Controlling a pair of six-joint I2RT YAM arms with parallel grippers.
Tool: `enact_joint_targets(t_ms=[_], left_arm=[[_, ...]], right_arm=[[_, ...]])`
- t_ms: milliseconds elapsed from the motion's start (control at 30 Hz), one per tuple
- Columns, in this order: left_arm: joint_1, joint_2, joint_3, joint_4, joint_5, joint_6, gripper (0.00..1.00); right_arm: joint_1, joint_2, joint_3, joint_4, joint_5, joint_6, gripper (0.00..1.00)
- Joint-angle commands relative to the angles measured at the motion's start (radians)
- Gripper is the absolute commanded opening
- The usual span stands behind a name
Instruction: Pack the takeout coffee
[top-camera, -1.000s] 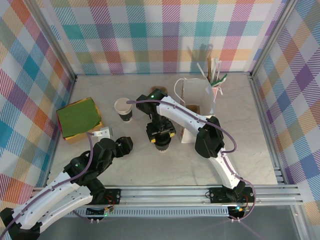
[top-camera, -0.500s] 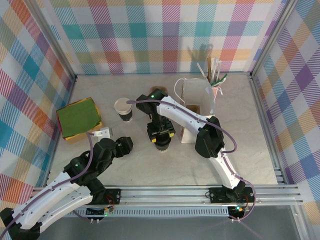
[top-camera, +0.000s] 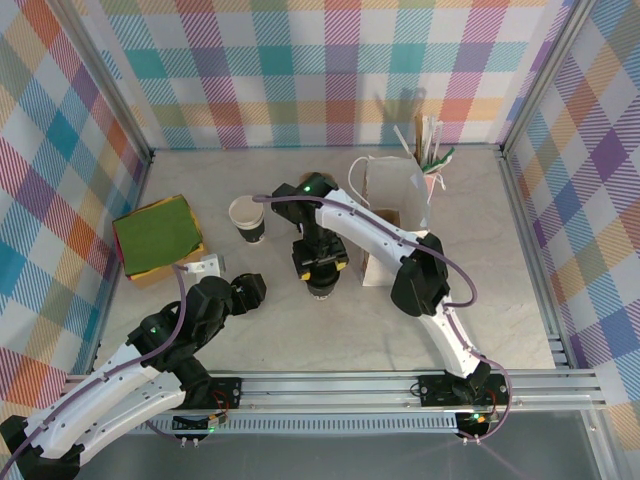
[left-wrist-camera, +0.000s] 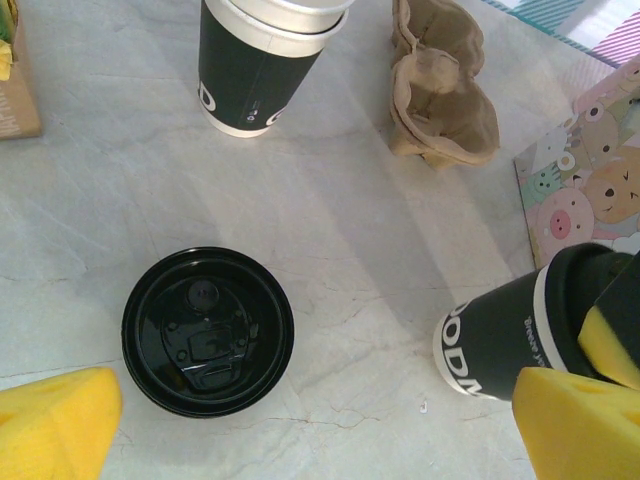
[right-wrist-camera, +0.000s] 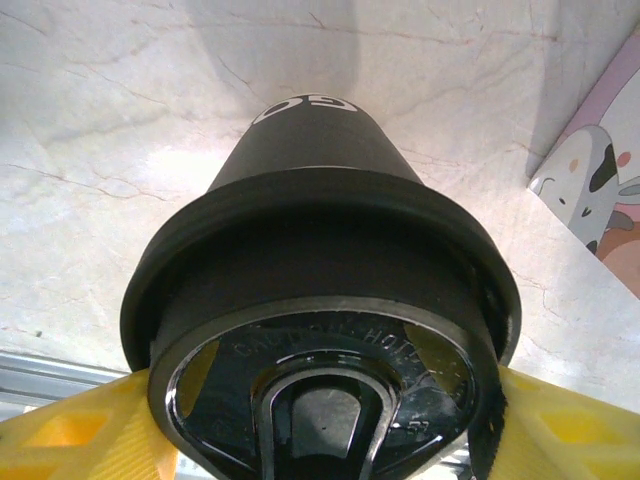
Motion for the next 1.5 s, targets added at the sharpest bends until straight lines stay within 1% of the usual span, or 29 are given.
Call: enact_joint_targets(t_ms=[0,367,733,833,967,1067,1467], left_arm=[[0.007,0.004,0.002,0.017,0.015,-0.005,1.0],[0.008,0.053,0.03,0.053,0.051,-0.003,1.0],[0.007,0.078,0.06,0.065,0.08,-0.003,1.0],[0.007,0.085,0.07,0.068,0.092,-0.003,1.0],[0.007,0.097,0.081,0.076,0.105,-0.002,1.0],[0.008,0.111,0.087,0.092,0.12,0.0,1.0],[0.007,0.193,0.138,0.122,0.158,0.003,1.0]], right_arm=[[0.007,-0.072,0.053,-0.091,0.013,0.023,0.67],[0.007,-0.145,0.162,-0.168,0.05,0.026,0.67],[0.002,-0.258,0.182,-0.166,0.069,0.023,0.67],[-0.005,-0.287,0.181,-0.168,0.043,0.024,0.67],[-0.015,-0.321,0.165,-0.17,0.008,0.02,0.67],[-0.023,-0.355,0.137,-0.17,0.006,0.018,0.67],[-0.055,-0.545,0.003,-0.169,0.059,0.02,0.67]])
